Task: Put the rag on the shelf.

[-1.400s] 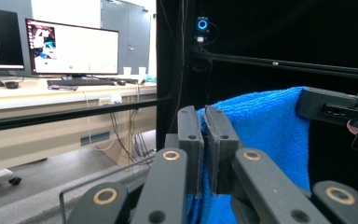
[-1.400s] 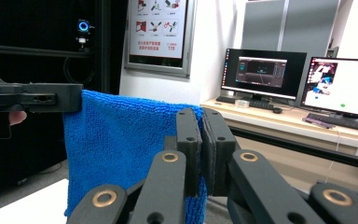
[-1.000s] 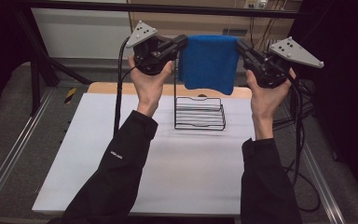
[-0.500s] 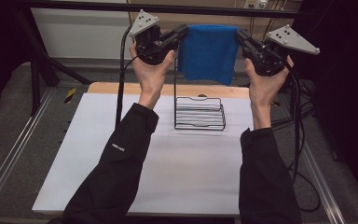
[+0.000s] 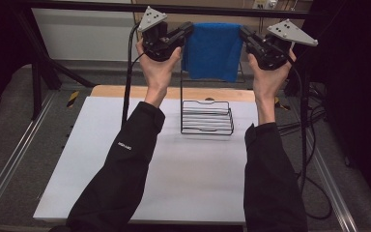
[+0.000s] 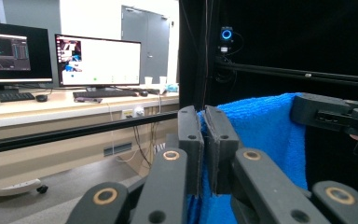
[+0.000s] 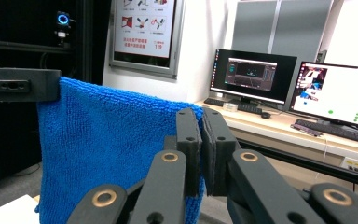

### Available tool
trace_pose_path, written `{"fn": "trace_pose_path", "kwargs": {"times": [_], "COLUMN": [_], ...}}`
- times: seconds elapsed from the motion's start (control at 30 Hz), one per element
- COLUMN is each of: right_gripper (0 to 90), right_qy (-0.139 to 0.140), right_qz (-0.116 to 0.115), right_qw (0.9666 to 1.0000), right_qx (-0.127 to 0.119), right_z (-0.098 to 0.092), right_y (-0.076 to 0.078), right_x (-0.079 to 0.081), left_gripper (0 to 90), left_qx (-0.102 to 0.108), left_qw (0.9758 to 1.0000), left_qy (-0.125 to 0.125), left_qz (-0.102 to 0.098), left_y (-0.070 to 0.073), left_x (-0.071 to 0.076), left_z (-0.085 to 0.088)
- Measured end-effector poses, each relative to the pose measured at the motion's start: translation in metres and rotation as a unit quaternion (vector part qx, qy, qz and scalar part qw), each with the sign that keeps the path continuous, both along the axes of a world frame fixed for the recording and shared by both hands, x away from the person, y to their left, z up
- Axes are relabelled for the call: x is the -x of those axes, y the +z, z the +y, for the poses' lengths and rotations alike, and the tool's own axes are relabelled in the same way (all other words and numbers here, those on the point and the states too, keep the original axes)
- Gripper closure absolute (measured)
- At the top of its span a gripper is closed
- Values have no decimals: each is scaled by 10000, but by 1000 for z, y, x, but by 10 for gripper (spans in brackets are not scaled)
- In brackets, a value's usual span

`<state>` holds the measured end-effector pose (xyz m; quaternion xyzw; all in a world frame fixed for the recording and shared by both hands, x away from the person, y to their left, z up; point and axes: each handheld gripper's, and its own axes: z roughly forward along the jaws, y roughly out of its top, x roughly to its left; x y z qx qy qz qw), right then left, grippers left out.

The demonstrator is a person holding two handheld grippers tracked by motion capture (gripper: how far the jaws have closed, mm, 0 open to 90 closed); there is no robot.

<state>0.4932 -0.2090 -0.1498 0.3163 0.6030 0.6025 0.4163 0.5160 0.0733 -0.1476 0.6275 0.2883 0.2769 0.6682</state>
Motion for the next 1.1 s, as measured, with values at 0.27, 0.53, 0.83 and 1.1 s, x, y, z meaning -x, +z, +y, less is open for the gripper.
{"fn": "trace_pose_path", "kwargs": {"times": [0.27,0.53,0.83,1.1], "right_gripper": [871,871,870,868], "right_qy": [15,28,112,238], "right_qz": [104,283,539,698], "right_qw": [9999,9994,9983,9971], "right_qx": [57,189,196,176], "right_z": [0,-1,-5,-10], "right_y": [-10,-30,-47,-60], "right_x": [-15,-20,-12,-1], "left_gripper": [857,858,857,856], "left_qx": [-60,-283,-453,-641], "left_qw": [9999,9994,9984,9967], "left_qy": [30,-16,-209,-336], "left_qz": [80,185,273,358], "left_y": [-15,-33,-47,-57], "left_x": [-11,-12,-5,2], "left_z": [1,0,2,2]}}
